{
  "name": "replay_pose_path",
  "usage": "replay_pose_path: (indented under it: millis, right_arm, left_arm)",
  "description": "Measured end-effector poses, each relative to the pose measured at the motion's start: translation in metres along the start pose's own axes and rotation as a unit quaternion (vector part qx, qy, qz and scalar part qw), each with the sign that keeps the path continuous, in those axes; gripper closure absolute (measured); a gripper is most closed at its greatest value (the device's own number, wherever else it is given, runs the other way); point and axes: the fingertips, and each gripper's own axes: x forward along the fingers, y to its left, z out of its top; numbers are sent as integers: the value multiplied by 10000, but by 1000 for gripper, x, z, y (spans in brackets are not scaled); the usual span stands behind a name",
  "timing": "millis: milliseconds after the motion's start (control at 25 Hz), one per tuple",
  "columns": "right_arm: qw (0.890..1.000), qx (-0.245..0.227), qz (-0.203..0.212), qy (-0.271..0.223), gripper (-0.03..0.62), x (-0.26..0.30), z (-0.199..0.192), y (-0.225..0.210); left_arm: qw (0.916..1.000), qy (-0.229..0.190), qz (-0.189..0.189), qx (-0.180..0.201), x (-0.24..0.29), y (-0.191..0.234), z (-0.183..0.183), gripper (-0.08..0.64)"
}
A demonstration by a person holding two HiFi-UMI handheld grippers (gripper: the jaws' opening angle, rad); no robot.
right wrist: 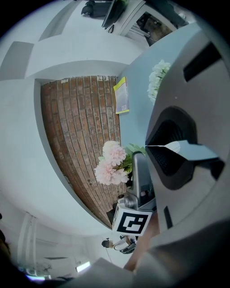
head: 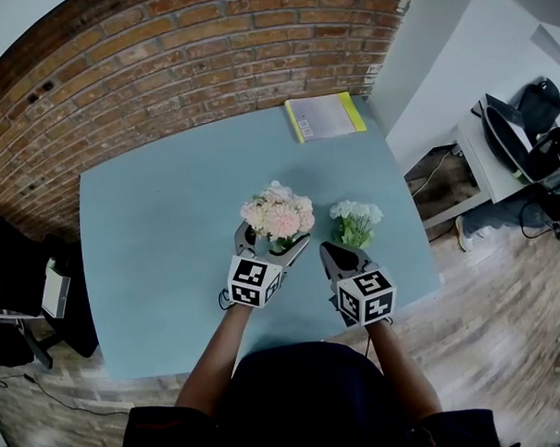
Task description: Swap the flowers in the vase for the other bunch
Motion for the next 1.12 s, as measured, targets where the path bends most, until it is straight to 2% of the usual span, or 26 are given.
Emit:
replay_pose_path:
  millis: [600,1120]
  right_arm:
    - [9992,-207,294,-146,577,9,18,8]
    - [9967,-450,574,-355,577,14,42,2]
  left_arm:
    - [9997,211,86,4,-21,2,-8,63]
    - [9989,76,454,37,-46,-1,5,64]
